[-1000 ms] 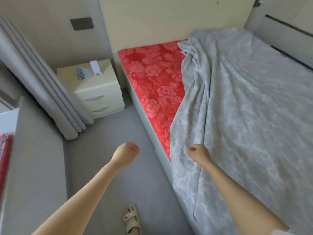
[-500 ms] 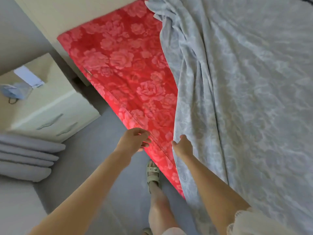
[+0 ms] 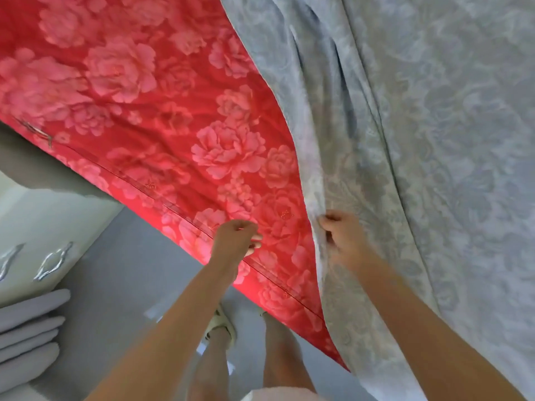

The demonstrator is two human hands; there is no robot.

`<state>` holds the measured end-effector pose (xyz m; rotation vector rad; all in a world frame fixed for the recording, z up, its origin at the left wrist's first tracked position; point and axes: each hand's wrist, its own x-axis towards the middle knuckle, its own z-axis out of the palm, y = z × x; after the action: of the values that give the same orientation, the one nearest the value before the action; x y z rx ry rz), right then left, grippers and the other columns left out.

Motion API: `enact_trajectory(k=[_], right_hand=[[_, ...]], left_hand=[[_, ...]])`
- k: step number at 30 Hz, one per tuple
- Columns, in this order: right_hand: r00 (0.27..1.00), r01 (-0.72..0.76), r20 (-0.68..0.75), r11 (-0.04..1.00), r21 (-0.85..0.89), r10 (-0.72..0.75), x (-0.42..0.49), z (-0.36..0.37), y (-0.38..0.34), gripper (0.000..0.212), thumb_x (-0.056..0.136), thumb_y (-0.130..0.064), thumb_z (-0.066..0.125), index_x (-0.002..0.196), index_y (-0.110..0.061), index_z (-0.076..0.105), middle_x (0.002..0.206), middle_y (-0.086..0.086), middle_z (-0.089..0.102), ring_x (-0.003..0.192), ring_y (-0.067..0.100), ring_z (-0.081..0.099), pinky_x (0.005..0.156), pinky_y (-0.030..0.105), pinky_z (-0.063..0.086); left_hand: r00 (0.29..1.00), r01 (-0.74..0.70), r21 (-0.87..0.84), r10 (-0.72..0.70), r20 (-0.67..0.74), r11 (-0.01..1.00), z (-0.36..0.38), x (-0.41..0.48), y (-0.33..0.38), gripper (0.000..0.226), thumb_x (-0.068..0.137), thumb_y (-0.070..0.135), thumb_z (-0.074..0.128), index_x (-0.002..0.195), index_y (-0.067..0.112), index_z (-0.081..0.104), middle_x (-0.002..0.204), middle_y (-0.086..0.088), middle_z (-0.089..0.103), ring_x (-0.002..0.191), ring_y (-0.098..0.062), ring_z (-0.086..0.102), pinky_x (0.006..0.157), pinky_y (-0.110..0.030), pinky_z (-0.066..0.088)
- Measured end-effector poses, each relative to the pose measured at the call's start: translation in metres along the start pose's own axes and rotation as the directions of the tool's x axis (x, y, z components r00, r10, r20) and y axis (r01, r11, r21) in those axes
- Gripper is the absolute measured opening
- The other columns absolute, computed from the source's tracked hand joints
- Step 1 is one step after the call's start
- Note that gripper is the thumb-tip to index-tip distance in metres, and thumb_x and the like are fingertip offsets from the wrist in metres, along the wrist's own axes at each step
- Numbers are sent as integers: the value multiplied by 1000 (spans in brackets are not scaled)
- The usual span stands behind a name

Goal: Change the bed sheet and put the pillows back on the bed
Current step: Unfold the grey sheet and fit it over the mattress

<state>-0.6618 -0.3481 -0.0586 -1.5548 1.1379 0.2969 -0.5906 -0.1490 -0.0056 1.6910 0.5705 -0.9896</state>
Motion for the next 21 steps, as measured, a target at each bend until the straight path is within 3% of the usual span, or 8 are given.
enact_trajectory(k=[2, 4, 6, 8, 11, 14, 17, 21], right_hand=[[990, -131, -18, 964, 233, 139, -5, -47, 5, 14, 91, -6, 56, 84, -3, 67, 59, 4, 59, 54, 15, 53, 53, 26, 43], [955, -164, -264, 982, -92, 135, -3, -91, 15, 24, 85, -10, 59, 99, 9, 63, 73, 10, 59, 65, 20, 50, 58, 29, 39], [909, -222, -416, 801, -556, -36, 6, -110, 20, 31, 86, -14, 54, 109, 6, 60, 95, 18, 63, 79, 28, 54, 67, 34, 41], [876, -158, -383, 578, -801, -292, 12, -98, 7, 39, 92, -23, 52, 125, -2, 52, 111, 22, 59, 94, 38, 56, 74, 40, 44], [792, 75, -122, 292, -953, -599, 35, -56, -12, 58, 84, -44, 60, 126, -5, 51, 105, 19, 60, 86, 37, 58, 60, 37, 46], [854, 2, -64, 125, -992, -516, 70, -28, -37, 57, 87, -32, 60, 134, -5, 42, 119, 20, 54, 102, 34, 57, 73, 40, 49], [882, -40, -97, 133, -990, -462, 89, -29, -48, 27, 96, -3, 37, 117, 0, 52, 115, 16, 58, 103, 30, 58, 79, 37, 48], [805, 265, -74, 468, -843, -589, 76, -32, -54, 16, 92, -3, 49, 92, 4, 64, 87, 18, 66, 83, 33, 63, 73, 37, 45]], left_hand=[[1000, 9, 7, -9, 21, 1000, 6, 7, 0, 10, 93, 7, 53, 86, 7, 60, 74, -7, 64, 65, -18, 60, 53, -18, 46], [998, 12, 42, -14, 53, 999, 11, 9, 2, 9, 92, 6, 53, 88, 6, 61, 76, -8, 64, 66, -18, 60, 54, -18, 48], [997, -8, 76, 1, 83, 997, 15, 12, 5, 10, 91, 5, 53, 88, 6, 62, 78, -9, 64, 68, -18, 60, 56, -18, 49], [995, -28, 97, 18, 97, 995, 16, 17, 8, 11, 90, 5, 52, 85, 7, 62, 78, -9, 64, 69, -18, 59, 60, -22, 48], [995, -45, 120, 34, 94, 992, 14, 24, 14, 15, 91, 5, 51, 81, 10, 61, 78, -8, 64, 69, -17, 58, 61, -22, 47], [995, -52, 123, 41, 89, 991, 13, 38, 20, 15, 92, 5, 51, 82, 10, 61, 78, -8, 63, 68, -16, 57, 58, -19, 46], [996, -51, 79, 46, 71, 996, 6, 45, 23, 14, 91, 5, 54, 81, 12, 61, 76, -6, 63, 68, -16, 58, 56, -18, 46], [997, -34, -1, 34, 68, 999, 6, 48, 35, 9, 91, 7, 57, 84, 9, 62, 77, -8, 64, 66, -15, 59, 53, -16, 49]])
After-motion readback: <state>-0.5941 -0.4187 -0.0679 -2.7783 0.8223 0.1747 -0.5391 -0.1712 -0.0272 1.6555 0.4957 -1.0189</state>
